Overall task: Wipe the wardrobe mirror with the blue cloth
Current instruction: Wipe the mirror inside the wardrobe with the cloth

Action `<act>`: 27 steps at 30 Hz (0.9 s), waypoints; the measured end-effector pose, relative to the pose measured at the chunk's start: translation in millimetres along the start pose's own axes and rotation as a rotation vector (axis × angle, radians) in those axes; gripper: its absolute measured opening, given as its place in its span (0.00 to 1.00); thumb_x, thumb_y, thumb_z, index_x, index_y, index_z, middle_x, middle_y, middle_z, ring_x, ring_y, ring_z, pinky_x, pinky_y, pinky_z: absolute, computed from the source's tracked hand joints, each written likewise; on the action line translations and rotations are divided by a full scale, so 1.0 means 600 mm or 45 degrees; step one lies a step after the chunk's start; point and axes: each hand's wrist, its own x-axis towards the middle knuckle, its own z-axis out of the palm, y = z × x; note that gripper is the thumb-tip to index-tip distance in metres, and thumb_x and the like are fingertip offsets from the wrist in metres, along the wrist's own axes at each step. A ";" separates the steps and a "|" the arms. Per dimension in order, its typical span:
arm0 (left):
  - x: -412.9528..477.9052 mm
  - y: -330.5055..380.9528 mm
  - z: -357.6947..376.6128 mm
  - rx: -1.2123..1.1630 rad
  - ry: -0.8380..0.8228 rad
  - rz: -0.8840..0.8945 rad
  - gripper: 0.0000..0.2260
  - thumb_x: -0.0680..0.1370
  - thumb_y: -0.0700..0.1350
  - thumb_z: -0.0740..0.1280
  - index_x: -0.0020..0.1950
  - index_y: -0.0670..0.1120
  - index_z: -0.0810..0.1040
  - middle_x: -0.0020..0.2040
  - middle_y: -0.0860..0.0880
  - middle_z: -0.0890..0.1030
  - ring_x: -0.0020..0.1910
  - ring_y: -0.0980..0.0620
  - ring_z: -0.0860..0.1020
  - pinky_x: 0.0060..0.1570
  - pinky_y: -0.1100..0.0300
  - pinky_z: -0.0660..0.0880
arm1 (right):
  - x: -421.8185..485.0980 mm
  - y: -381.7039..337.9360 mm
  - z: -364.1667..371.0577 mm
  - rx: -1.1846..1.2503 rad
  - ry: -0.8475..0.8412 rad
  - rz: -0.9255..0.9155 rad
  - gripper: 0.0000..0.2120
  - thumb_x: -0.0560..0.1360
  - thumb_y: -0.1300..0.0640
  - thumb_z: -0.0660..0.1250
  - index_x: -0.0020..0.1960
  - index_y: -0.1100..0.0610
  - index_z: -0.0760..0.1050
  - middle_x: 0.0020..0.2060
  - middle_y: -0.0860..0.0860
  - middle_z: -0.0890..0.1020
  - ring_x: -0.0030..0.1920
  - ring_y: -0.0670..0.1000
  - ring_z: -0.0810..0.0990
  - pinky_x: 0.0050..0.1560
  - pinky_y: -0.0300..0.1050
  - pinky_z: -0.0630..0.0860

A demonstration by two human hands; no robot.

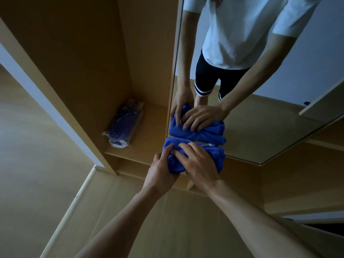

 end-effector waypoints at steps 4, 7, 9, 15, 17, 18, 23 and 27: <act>0.017 -0.012 0.001 -0.025 -0.018 -0.010 0.39 0.74 0.44 0.77 0.80 0.54 0.61 0.65 0.46 0.73 0.60 0.48 0.77 0.53 0.64 0.71 | 0.005 0.004 0.019 -0.030 -0.002 -0.004 0.16 0.78 0.61 0.64 0.64 0.55 0.80 0.58 0.57 0.82 0.56 0.59 0.81 0.59 0.55 0.79; 0.018 -0.008 0.004 -0.068 0.002 0.022 0.38 0.74 0.41 0.77 0.80 0.51 0.63 0.67 0.45 0.73 0.61 0.49 0.77 0.53 0.67 0.70 | 0.009 0.008 0.021 -0.051 0.011 -0.031 0.14 0.79 0.61 0.64 0.63 0.56 0.80 0.58 0.57 0.82 0.55 0.58 0.80 0.58 0.53 0.79; 0.019 0.003 -0.001 -0.079 0.019 0.057 0.37 0.74 0.40 0.77 0.79 0.50 0.64 0.67 0.45 0.73 0.63 0.48 0.76 0.55 0.67 0.70 | 0.016 0.013 0.017 -0.059 0.024 -0.037 0.14 0.80 0.60 0.64 0.64 0.56 0.79 0.58 0.57 0.82 0.54 0.57 0.80 0.58 0.51 0.78; 0.019 0.048 -0.033 -0.046 0.083 0.147 0.36 0.74 0.38 0.76 0.79 0.48 0.66 0.64 0.46 0.74 0.60 0.50 0.76 0.53 0.72 0.69 | 0.044 0.023 -0.023 -0.084 0.061 -0.039 0.14 0.81 0.57 0.62 0.65 0.55 0.77 0.58 0.57 0.81 0.55 0.56 0.79 0.58 0.50 0.77; 0.017 0.064 -0.045 -0.044 0.104 0.172 0.36 0.74 0.38 0.76 0.79 0.48 0.66 0.64 0.48 0.74 0.60 0.52 0.75 0.52 0.75 0.69 | 0.054 0.026 -0.041 -0.087 0.080 -0.039 0.14 0.82 0.56 0.61 0.65 0.55 0.77 0.59 0.56 0.81 0.55 0.56 0.78 0.58 0.50 0.77; 0.015 0.072 -0.051 -0.043 0.119 0.188 0.35 0.74 0.37 0.76 0.79 0.48 0.66 0.64 0.48 0.74 0.60 0.53 0.75 0.52 0.76 0.69 | 0.060 0.027 -0.050 -0.086 0.087 -0.039 0.14 0.82 0.56 0.61 0.65 0.55 0.77 0.59 0.56 0.80 0.55 0.56 0.78 0.58 0.50 0.77; 0.008 0.120 -0.086 -0.032 0.219 0.279 0.33 0.75 0.37 0.76 0.78 0.47 0.68 0.66 0.48 0.75 0.63 0.52 0.76 0.58 0.69 0.71 | 0.093 0.033 -0.106 -0.088 0.156 -0.055 0.14 0.82 0.57 0.64 0.66 0.55 0.77 0.60 0.56 0.80 0.55 0.56 0.78 0.59 0.50 0.76; 0.006 0.164 -0.118 -0.031 0.280 0.321 0.33 0.75 0.36 0.74 0.78 0.49 0.69 0.68 0.51 0.74 0.64 0.54 0.75 0.56 0.77 0.68 | 0.124 0.037 -0.163 -0.098 0.222 -0.066 0.13 0.83 0.59 0.62 0.66 0.57 0.77 0.59 0.57 0.80 0.54 0.57 0.78 0.57 0.51 0.77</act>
